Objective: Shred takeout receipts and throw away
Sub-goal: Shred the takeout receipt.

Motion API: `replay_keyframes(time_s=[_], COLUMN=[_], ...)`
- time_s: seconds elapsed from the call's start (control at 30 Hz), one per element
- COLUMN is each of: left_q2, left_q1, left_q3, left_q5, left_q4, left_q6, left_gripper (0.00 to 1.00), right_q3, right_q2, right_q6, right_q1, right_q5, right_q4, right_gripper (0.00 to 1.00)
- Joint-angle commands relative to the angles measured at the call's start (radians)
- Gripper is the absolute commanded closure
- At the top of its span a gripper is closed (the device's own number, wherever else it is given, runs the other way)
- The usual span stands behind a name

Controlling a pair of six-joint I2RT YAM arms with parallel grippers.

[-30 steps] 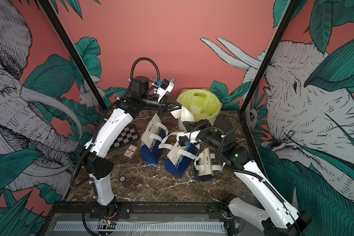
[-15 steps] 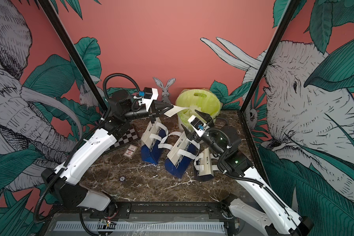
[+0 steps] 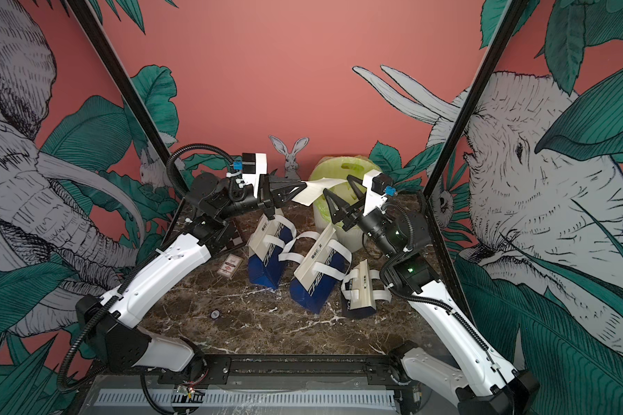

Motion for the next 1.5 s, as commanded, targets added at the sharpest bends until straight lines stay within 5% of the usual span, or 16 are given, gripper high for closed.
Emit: replay_keyframes(time_s=[0.0, 0.43, 0.63, 0.8, 1.03, 1.13, 1.17, 1.23, 1.3, 1.47], left_q2=[0.001, 0.036, 0.052, 0.083, 0.103, 0.092, 0.084, 0.042, -0.02, -0.12], left_q1=[-0.003, -0.023, -0.024, -0.034, -0.04, -0.04, -0.04, -0.04, -0.039, -0.04], left_q3=[-0.005, -0.002, 0.0, 0.011, 0.005, -0.005, -0.005, -0.007, -0.004, 0.12], left_q5=[0.004, -0.006, -0.032, -0.045, -0.057, -0.074, -0.072, -0.086, -0.114, -0.222], left_q4=[0.133, 0.221, 0.349, 0.414, 0.419, 0.405, 0.382, 0.244, 0.005, -0.587], left_q6=[-0.106, -0.189, -0.283, -0.348, -0.354, -0.329, -0.306, -0.211, -0.019, 0.511], left_gripper=[1.0, 1.0, 1.0, 1.0, 1.0, 1.0, 1.0, 0.6, 0.36, 0.17], right_q3=[0.017, 0.032, 0.017, 0.013, 0.016, 0.04, 0.053, 0.091, 0.129, 0.248], right_q2=[0.008, 0.08, 0.112, 0.117, 0.112, 0.106, 0.101, 0.076, 0.05, 0.016], right_q6=[0.11, 0.199, 0.257, 0.285, 0.291, 0.233, 0.192, 0.071, -0.081, -0.474], right_q1=[-0.007, -0.01, -0.01, -0.008, -0.008, -0.008, -0.008, -0.008, -0.008, -0.008], right_q5=[-0.103, -0.211, -0.224, -0.252, -0.27, -0.294, -0.298, -0.279, -0.265, -0.258], right_q4=[0.196, 0.339, 0.398, 0.451, 0.471, 0.383, 0.328, 0.13, -0.049, -0.476], right_gripper=[0.26, 0.44, 0.44, 0.64, 0.69, 1.0, 1.0, 1.0, 1.0, 1.0])
